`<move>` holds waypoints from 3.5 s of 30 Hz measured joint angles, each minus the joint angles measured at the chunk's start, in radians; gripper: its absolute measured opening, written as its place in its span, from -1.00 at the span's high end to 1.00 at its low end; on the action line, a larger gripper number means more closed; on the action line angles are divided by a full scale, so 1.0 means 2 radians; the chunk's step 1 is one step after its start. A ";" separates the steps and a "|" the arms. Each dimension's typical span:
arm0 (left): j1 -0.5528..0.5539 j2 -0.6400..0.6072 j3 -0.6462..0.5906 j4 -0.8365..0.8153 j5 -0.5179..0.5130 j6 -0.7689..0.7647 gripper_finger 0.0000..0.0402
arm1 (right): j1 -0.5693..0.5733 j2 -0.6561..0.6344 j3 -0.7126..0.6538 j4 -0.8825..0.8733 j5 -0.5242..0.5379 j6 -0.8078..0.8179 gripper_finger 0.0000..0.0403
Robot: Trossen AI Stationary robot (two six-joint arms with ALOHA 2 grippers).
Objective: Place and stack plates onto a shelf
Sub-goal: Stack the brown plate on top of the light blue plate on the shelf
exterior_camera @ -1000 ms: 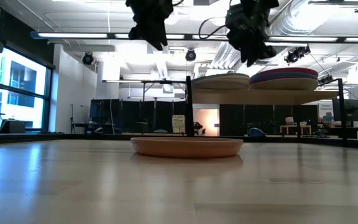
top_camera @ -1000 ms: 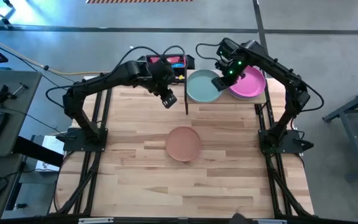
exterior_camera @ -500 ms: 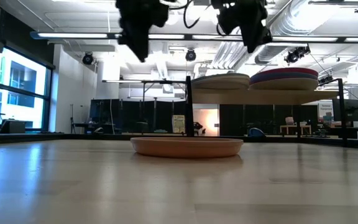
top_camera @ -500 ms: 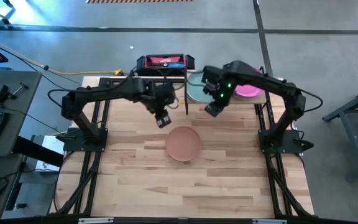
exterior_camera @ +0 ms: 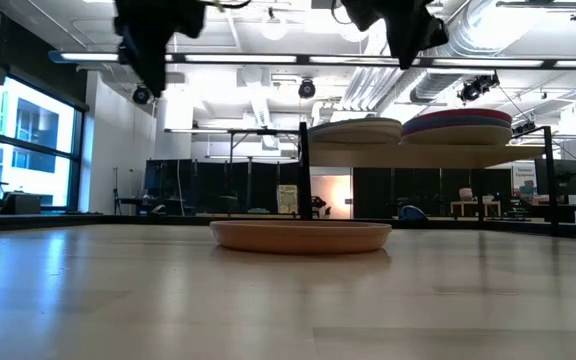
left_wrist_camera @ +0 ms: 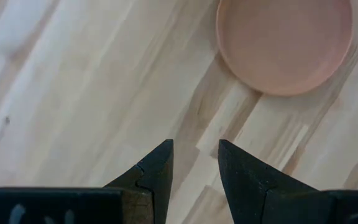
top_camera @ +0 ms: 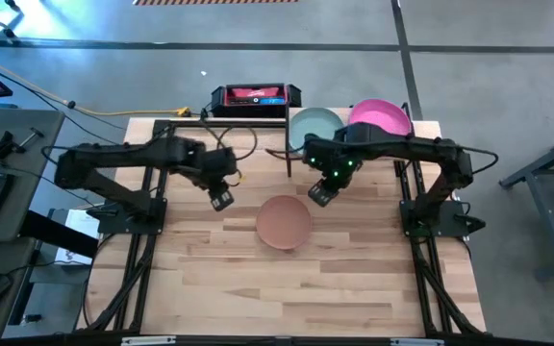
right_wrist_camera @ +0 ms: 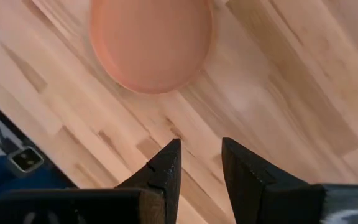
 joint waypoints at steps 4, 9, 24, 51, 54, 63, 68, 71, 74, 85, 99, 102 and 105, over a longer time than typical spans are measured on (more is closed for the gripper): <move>-0.016 -0.039 -0.049 0.008 0.000 -0.037 0.43 | 0.022 0.002 0.000 0.016 0.017 0.038 0.53; -0.036 -0.077 -0.091 0.022 0.000 -0.070 0.43 | 0.048 0.005 0.000 0.019 0.029 0.079 0.53; -0.078 -0.117 -0.121 0.032 -0.036 -0.115 0.43 | 0.080 0.078 0.000 0.049 0.057 0.153 0.53; -0.110 -0.118 -0.121 0.031 -0.042 -0.139 0.43 | 0.090 0.125 -0.194 0.255 0.042 0.226 0.53; -0.110 -0.118 -0.121 0.031 -0.042 -0.140 0.43 | 0.090 0.125 -0.208 0.273 0.043 0.249 0.53; -0.110 -0.118 -0.121 0.031 -0.042 -0.140 0.43 | 0.090 0.125 -0.220 0.306 0.056 0.279 0.53; -0.110 -0.118 -0.121 0.032 -0.042 -0.140 0.43 | 0.088 0.125 -0.220 0.307 0.081 0.297 0.53; -0.110 -0.118 -0.121 0.032 -0.042 -0.139 0.43 | 0.088 0.126 -0.220 0.316 0.083 0.299 0.53; -0.110 -0.119 -0.121 0.032 -0.042 -0.139 0.43 | 0.088 0.126 -0.220 0.324 0.087 0.305 0.53; -0.110 -0.119 -0.121 0.031 -0.042 -0.138 0.43 | 0.088 0.139 -0.220 0.323 0.108 0.313 0.53; -0.110 -0.119 -0.121 0.029 -0.043 -0.134 0.43 | 0.089 0.152 -0.220 0.329 0.079 0.315 0.79; -0.109 -0.119 -0.121 0.029 -0.044 -0.134 0.43 | 0.089 0.152 -0.219 0.331 0.065 0.304 0.96; -0.110 -0.119 -0.121 0.029 -0.044 -0.134 0.43 | 0.089 0.152 -0.219 0.329 0.046 0.298 0.93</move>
